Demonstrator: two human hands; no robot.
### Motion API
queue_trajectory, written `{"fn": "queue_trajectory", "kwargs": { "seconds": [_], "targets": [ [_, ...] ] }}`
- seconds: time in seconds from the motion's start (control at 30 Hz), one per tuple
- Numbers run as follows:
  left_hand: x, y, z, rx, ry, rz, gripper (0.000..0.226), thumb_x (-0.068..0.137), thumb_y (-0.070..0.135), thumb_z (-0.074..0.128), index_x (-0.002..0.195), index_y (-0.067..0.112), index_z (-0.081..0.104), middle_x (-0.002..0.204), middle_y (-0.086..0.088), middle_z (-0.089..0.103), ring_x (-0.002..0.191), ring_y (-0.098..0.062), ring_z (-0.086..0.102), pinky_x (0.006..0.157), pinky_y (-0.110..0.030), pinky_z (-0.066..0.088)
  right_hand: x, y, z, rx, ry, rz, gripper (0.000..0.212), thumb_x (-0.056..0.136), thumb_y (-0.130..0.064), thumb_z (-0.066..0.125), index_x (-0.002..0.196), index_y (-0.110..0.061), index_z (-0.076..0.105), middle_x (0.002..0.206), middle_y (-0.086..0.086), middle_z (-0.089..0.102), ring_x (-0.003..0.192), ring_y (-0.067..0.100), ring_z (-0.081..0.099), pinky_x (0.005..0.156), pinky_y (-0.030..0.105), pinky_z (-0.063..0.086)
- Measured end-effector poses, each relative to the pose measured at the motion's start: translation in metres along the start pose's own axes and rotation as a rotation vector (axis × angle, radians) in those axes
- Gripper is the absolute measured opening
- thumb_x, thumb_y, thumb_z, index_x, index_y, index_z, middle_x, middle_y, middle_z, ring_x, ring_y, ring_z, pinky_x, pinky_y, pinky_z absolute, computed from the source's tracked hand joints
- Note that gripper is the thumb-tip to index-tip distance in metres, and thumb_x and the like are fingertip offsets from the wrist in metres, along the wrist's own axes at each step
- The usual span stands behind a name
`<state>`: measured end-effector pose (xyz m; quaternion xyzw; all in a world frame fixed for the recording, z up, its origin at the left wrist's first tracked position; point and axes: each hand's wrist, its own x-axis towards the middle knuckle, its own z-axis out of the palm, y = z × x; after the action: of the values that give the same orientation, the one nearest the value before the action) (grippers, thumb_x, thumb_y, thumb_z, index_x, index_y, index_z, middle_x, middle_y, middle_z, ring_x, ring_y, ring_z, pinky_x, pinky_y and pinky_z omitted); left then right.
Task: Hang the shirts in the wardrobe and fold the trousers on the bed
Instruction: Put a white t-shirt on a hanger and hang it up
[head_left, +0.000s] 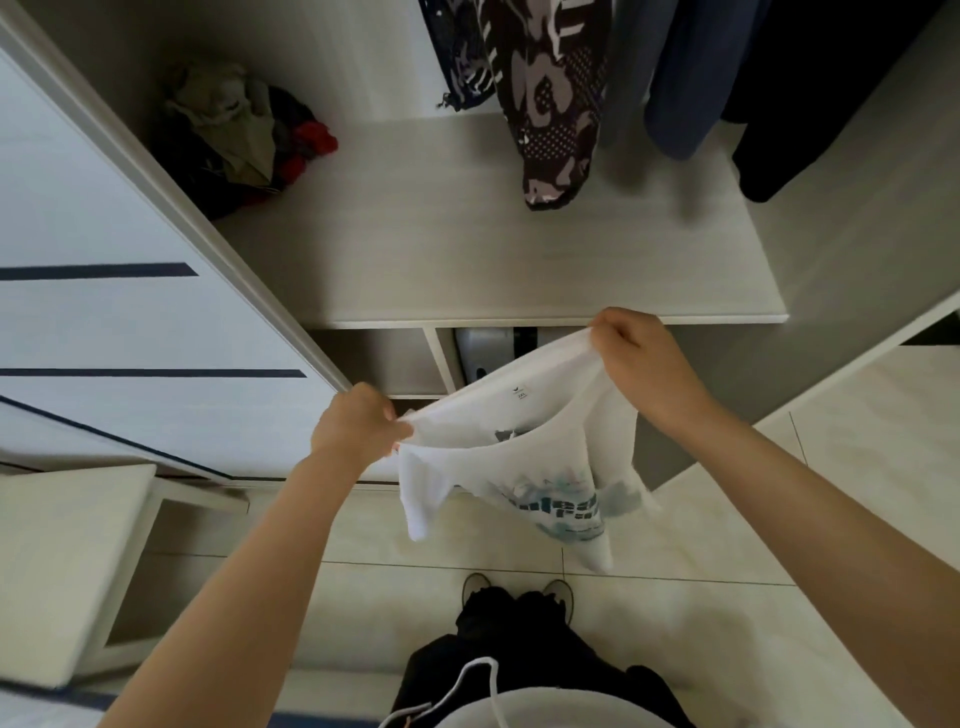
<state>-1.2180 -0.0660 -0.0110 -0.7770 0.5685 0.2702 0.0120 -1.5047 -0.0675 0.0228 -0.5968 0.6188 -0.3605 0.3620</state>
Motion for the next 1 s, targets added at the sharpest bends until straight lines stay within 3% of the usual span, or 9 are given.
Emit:
{"fn": "queue_trajectory", "kwargs": {
  "seconds": [0.13, 0.27, 0.37, 0.47, 0.53, 0.6, 0.7, 0.8, 1.0],
  "targets": [
    [0.001, -0.010, -0.002, -0.145, 0.062, 0.008, 0.006, 0.083, 0.017, 0.069, 0.078, 0.014, 0.071, 0.064, -0.001, 0.072, 0.068, -0.012, 0.068, 0.060, -0.019, 0.047, 0.006, 0.015, 0.000, -0.010, 0.059, 0.054, 0.032, 0.091, -0.012, 0.046, 0.061, -0.017, 0.037, 0.051, -0.010, 0.036, 0.048, 0.004, 0.033, 0.046, 0.018, 0.025],
    [0.004, -0.020, -0.006, -0.431, 0.066, -0.061, 0.009, 0.085, 0.013, 0.073, 0.078, 0.010, 0.069, 0.077, -0.009, 0.074, 0.072, -0.018, 0.073, 0.075, -0.030, 0.059, 0.006, 0.018, 0.003, -0.093, 0.086, 0.004, 0.035, 0.098, -0.025, 0.051, 0.066, -0.016, 0.042, 0.061, -0.004, 0.041, 0.055, 0.004, 0.038, 0.052, 0.017, 0.029],
    [-0.003, -0.023, -0.022, -1.084, -0.224, -0.225, 0.023, 0.082, 0.010, 0.078, 0.100, -0.002, 0.068, 0.096, -0.019, 0.074, 0.080, -0.024, 0.075, 0.079, -0.039, 0.062, 0.008, 0.018, 0.001, -0.120, 0.115, 0.016, 0.033, 0.099, -0.028, 0.051, 0.070, -0.011, 0.048, 0.064, 0.001, 0.046, 0.060, 0.012, 0.040, 0.053, 0.018, 0.030],
    [-0.009, -0.025, -0.040, -1.346, -0.455, -0.180, 0.039, 0.075, 0.017, 0.076, 0.111, 0.002, 0.068, 0.101, -0.014, 0.075, 0.089, -0.024, 0.074, 0.076, -0.037, 0.062, 0.010, 0.017, -0.002, -0.203, 0.132, 0.006, 0.029, 0.098, -0.026, 0.053, 0.078, -0.006, 0.058, 0.072, 0.006, 0.057, 0.068, 0.018, 0.048, 0.056, 0.016, 0.032],
    [-0.012, -0.022, -0.051, -1.274, -0.466, -0.120, 0.039, 0.077, 0.026, 0.075, 0.109, 0.005, 0.069, 0.105, -0.013, 0.075, 0.096, -0.024, 0.073, 0.077, -0.036, 0.061, 0.010, 0.015, -0.003, -0.243, 0.143, -0.015, 0.025, 0.098, -0.024, 0.054, 0.080, -0.008, 0.060, 0.075, 0.004, 0.060, 0.071, 0.019, 0.051, 0.057, 0.026, 0.030],
    [-0.015, -0.018, -0.062, -1.091, -0.349, -0.040, 0.032, 0.082, 0.034, 0.074, 0.099, 0.007, 0.074, 0.101, -0.010, 0.076, 0.094, -0.020, 0.073, 0.075, -0.032, 0.060, 0.009, 0.013, -0.003, -0.289, 0.146, -0.026, 0.020, 0.099, -0.023, 0.054, 0.082, -0.013, 0.060, 0.077, 0.001, 0.060, 0.072, 0.018, 0.052, 0.060, 0.025, 0.027],
    [-0.021, -0.005, -0.077, -0.709, -0.030, 0.146, 0.024, 0.084, 0.031, 0.076, 0.070, 0.011, 0.075, 0.066, 0.008, 0.070, 0.059, -0.003, 0.061, 0.053, -0.010, 0.046, 0.007, 0.007, -0.001, -0.346, 0.135, -0.034, 0.019, 0.099, -0.022, 0.054, 0.087, -0.012, 0.065, 0.076, -0.002, 0.059, 0.072, 0.018, 0.053, 0.062, 0.024, 0.029],
    [-0.030, 0.010, -0.089, -0.465, 0.164, 0.346, 0.035, 0.086, 0.025, 0.075, 0.064, 0.000, 0.065, 0.047, 0.005, 0.047, 0.044, -0.006, 0.040, 0.044, -0.012, 0.032, 0.007, -0.013, 0.002, -0.436, 0.075, -0.031, 0.018, 0.098, -0.023, 0.055, 0.094, -0.014, 0.070, 0.081, -0.001, 0.066, 0.079, 0.023, 0.061, 0.068, 0.029, 0.041],
    [-0.037, 0.033, -0.139, -0.533, 0.433, 0.529, 0.037, 0.093, 0.023, 0.067, 0.060, 0.008, 0.058, 0.048, 0.013, 0.050, 0.048, -0.004, 0.045, 0.048, -0.010, 0.034, 0.008, -0.080, 0.002, -0.593, 0.096, -0.133, 0.019, 0.098, -0.026, 0.052, 0.097, -0.022, 0.070, 0.089, 0.000, 0.071, 0.080, 0.023, 0.062, 0.072, 0.036, 0.052]
  ]
}}
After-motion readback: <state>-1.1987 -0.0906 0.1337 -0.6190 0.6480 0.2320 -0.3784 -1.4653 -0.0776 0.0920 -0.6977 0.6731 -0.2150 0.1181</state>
